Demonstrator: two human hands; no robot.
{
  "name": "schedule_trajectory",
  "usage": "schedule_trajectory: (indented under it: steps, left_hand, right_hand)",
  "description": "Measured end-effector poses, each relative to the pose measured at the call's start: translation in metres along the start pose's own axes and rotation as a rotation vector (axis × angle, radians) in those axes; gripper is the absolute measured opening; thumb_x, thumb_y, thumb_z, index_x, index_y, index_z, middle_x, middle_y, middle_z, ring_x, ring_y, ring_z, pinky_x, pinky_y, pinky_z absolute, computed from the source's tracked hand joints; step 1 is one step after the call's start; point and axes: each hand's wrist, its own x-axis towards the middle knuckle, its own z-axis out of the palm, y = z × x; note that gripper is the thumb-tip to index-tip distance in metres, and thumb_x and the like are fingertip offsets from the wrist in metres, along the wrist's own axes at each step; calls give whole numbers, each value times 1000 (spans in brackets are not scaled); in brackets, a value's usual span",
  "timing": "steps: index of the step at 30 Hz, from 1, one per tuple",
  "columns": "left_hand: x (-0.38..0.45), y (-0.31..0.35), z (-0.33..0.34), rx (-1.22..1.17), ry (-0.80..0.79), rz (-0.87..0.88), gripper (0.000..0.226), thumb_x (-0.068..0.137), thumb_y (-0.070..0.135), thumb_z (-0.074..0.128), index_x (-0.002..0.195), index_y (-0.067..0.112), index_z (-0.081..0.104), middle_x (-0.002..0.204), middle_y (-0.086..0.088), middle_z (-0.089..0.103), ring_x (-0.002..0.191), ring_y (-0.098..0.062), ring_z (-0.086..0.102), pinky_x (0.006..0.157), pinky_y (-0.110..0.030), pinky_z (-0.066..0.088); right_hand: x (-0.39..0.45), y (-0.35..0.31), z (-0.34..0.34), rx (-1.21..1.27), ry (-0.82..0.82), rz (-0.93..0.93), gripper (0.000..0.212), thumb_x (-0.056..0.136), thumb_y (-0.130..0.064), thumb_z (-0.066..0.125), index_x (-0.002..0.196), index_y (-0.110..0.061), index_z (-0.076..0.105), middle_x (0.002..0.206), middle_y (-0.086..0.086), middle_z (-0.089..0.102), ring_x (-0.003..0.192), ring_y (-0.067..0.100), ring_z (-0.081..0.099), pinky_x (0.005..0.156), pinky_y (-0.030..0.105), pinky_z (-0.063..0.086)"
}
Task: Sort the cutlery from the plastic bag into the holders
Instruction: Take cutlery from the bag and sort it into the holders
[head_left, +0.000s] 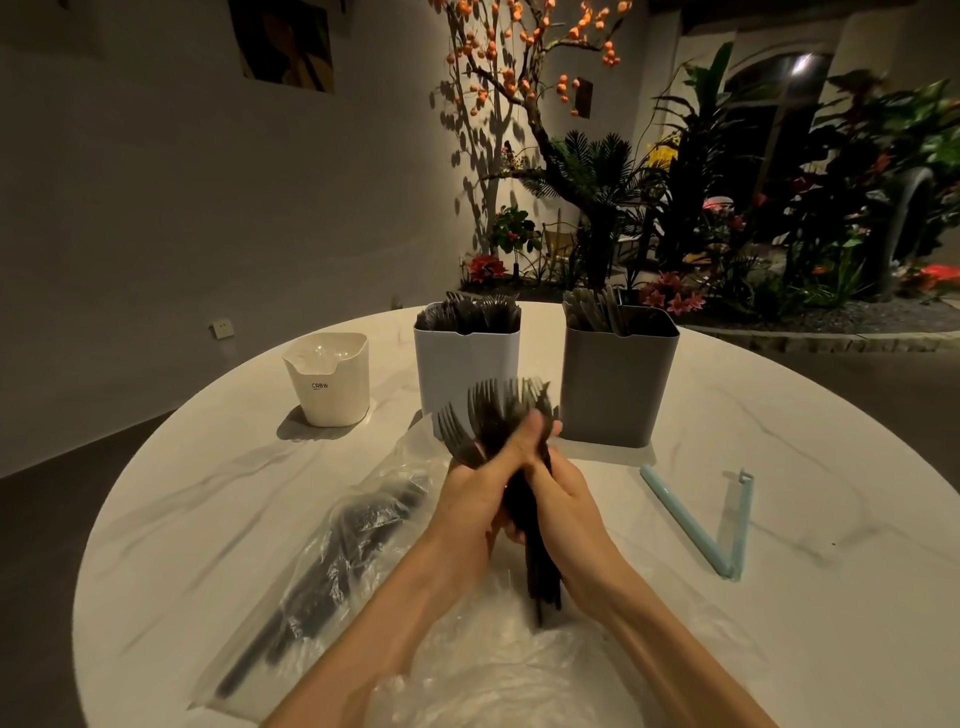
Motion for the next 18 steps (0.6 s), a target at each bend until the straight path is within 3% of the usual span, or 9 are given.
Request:
schedule_trajectory:
  steps: [1, 2, 4, 6, 8, 11, 14, 18]
  left_hand:
    - [-1, -1, 0, 53, -12, -4, 52, 71, 54, 77, 108, 16, 78, 106, -8, 77, 99, -19, 73, 63, -28, 55]
    - [0, -2, 0, 72, -23, -3, 54, 67, 54, 79, 107, 18, 79, 108, -8, 77, 106, -20, 72, 70, -35, 58]
    - [0, 0, -2, 54, -52, -5, 47, 72, 50, 78, 107, 19, 79, 110, -6, 77, 111, -22, 70, 86, -46, 59]
    - [-2, 2, -2, 22, -79, -5, 35, 78, 44, 74, 104, 22, 80, 110, -4, 77, 111, -21, 70, 97, -50, 54]
    - [-2, 1, -1, 6, -93, -2, 28, 82, 41, 72, 101, 23, 80, 110, -5, 77, 111, -23, 70, 102, -50, 51]
    - [-2, 0, 1, -10, -86, 19, 30, 83, 42, 71, 101, 20, 80, 111, -8, 76, 108, -25, 71, 105, -47, 50]
    - [-1, 4, 0, 43, -87, 58, 48, 77, 51, 69, 107, 15, 77, 110, -7, 76, 83, -22, 74, 88, -37, 57]
    - [2, 9, -8, 164, -195, 119, 81, 56, 75, 75, 109, 15, 72, 112, -12, 74, 107, -28, 72, 92, -48, 57]
  right_hand:
    - [-1, -1, 0, -5, -18, 19, 43, 107, -30, 40, 133, 4, 48, 108, 36, 60, 93, 59, 55, 64, 51, 54]
    - [0, 1, 0, -13, -45, 34, 44, 107, -29, 40, 134, 5, 45, 97, 30, 61, 78, 52, 58, 53, 38, 52]
    - [0, 1, 1, 29, -78, 77, 39, 105, -37, 43, 127, -6, 55, 75, -8, 54, 52, 7, 54, 44, 13, 39]
    - [4, 6, -1, 81, -111, 105, 23, 98, -50, 47, 102, -31, 58, 78, -21, 43, 52, -5, 44, 47, 10, 34]
    - [1, 2, 0, 148, -143, 122, 18, 95, -53, 46, 95, -37, 54, 83, -21, 43, 58, -4, 43, 49, 12, 34]
    - [-3, -3, 4, 303, -134, 151, 34, 107, -39, 38, 113, -14, 61, 78, -9, 53, 51, -2, 56, 42, 8, 38]
    - [-3, -1, 2, 94, -142, 94, 52, 91, -62, 41, 96, -15, 63, 57, -5, 51, 50, 5, 48, 44, 16, 35]
    - [-6, -2, 0, 64, -125, 62, 63, 80, -68, 46, 99, -8, 58, 49, -3, 51, 41, 10, 49, 42, 21, 41]
